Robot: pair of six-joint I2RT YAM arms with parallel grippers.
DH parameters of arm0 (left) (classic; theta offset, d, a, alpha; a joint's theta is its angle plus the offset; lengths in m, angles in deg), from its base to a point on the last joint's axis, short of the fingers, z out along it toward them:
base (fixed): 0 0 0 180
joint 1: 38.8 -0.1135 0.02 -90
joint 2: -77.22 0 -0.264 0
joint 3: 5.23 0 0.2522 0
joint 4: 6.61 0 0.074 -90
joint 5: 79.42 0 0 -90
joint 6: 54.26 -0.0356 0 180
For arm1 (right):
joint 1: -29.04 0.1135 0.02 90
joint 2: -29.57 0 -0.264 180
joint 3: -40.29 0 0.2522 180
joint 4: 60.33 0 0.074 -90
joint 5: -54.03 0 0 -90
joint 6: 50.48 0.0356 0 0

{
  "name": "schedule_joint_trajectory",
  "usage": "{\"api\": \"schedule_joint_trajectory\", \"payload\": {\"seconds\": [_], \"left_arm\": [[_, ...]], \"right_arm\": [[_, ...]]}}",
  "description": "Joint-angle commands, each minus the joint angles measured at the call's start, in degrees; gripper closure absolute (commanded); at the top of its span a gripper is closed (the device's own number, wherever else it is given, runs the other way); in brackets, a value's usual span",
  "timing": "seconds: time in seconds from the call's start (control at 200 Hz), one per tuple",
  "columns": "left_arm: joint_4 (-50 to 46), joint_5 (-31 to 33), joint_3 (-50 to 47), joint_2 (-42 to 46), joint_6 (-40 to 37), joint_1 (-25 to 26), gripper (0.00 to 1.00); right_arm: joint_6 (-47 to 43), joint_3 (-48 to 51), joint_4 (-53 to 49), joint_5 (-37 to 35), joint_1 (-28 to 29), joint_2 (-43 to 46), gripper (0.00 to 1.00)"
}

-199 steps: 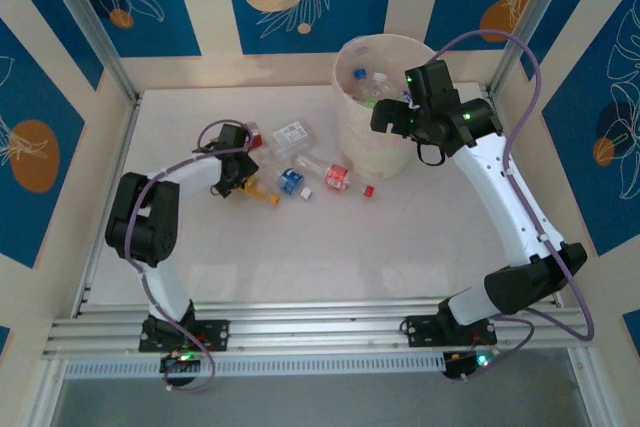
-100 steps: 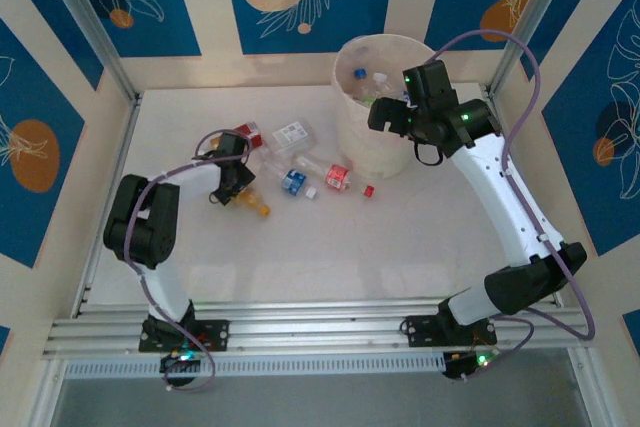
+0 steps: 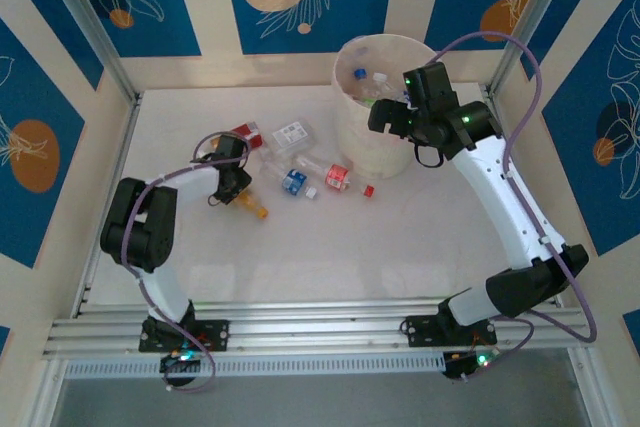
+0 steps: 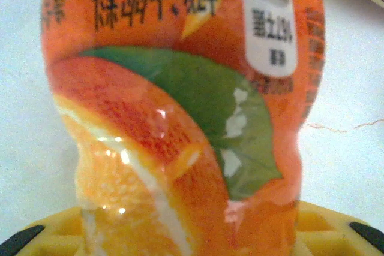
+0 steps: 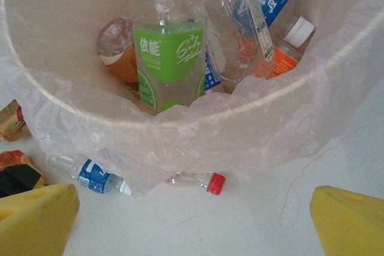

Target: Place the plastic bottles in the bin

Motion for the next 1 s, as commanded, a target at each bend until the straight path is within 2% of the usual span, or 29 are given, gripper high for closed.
{"api": "schedule_joint_trajectory", "payload": {"seconds": [0.0,0.09,0.19,0.61,0.77,0.995], "left_arm": [[-3.1,0.0,-1.9,0.9,0.5,-0.7,0.57],[-3.2,0.1,-2.0,2.2,0.3,-0.7,0.58],[-4.1,0.5,-2.0,4.3,-0.3,-0.6,0.64],[-5.9,2.0,-2.7,16.0,-4.3,0.3,0.65],[-4.6,3.4,-1.5,21.3,-9.1,2.8,0.65],[4.5,3.4,-0.7,27.5,-19.2,9.2,0.65]], "right_arm": [[1.4,0.2,-0.6,-1.0,0.5,1.2,0.01],[2.0,-0.5,-2.1,-1.2,0.5,0.3,0.01],[2.4,-1.4,-3.9,-1.6,0.5,-0.8,0.01],[1.6,-1.9,-4.8,0.1,0.8,-2.1,0.01],[1.2,-1.8,-3.9,1.2,0.9,-2.0,0.01],[-0.1,-1.9,-1.7,5.7,0.9,-2.0,0.01]]}}
